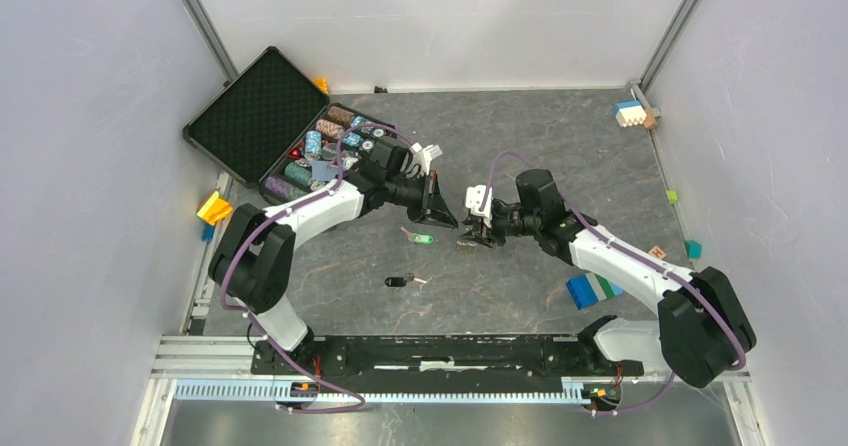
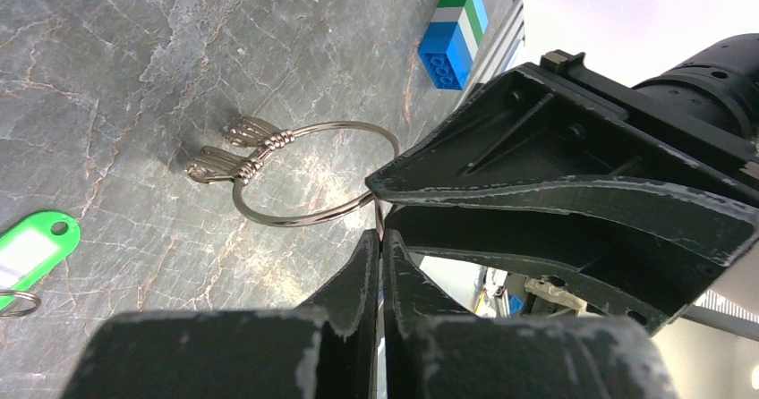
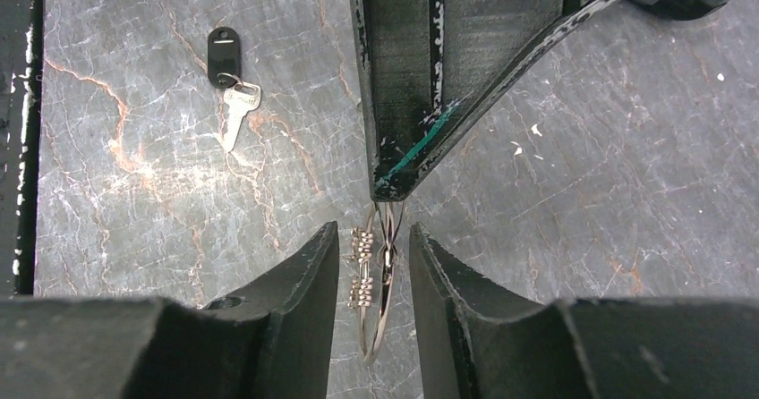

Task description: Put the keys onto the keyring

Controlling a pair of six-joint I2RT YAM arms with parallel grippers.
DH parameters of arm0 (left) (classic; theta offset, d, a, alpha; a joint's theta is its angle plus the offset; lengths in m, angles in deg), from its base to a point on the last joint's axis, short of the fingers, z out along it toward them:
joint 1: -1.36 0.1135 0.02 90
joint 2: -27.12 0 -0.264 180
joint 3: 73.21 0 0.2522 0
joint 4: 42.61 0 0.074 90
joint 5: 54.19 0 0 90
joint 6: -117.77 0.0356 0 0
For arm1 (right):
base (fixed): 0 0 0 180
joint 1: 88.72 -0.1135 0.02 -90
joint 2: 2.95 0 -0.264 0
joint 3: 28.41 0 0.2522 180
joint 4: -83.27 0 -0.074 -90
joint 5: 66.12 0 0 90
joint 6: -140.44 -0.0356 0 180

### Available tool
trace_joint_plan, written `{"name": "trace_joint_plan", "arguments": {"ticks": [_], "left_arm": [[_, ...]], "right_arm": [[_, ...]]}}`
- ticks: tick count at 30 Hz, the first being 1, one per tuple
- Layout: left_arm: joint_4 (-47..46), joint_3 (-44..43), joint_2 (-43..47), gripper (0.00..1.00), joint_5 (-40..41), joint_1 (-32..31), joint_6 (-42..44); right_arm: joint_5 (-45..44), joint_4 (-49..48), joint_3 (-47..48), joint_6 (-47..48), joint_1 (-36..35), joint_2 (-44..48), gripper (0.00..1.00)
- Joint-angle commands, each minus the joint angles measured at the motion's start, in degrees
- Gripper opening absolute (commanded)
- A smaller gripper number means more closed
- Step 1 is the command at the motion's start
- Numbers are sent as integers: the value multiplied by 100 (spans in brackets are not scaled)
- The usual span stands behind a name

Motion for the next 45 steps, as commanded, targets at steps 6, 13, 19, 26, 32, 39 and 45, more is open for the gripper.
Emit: {"name": "trace_joint_plan", "arguments": {"ticks": [6, 13, 19, 26, 32, 39, 45], "left_arm": [[-345, -15, 115, 2, -303, 16, -287], [-396, -1, 86, 2, -338, 17, -345], [-429, 3, 45, 2, -373, 16, -403], [-456, 3, 17, 2, -408, 17, -455], [-500, 30, -6, 2, -428, 17, -483], [-500, 39, -39, 2, -433, 16, -489], [-503, 60, -23, 2, -427, 51, -473]], "right_arm": [[56, -43, 136, 48, -24, -94, 34], [38, -72, 137, 5, -24, -83, 29], [-37, -156, 145, -67, -35, -103, 26], [-142, -249, 129, -140, -50, -98, 24], [-229, -317, 127, -199, -76, -107, 23], [-296, -309, 119, -177, -76, -97, 18], [-386, -300, 94, -121, -81, -77, 9]]}}
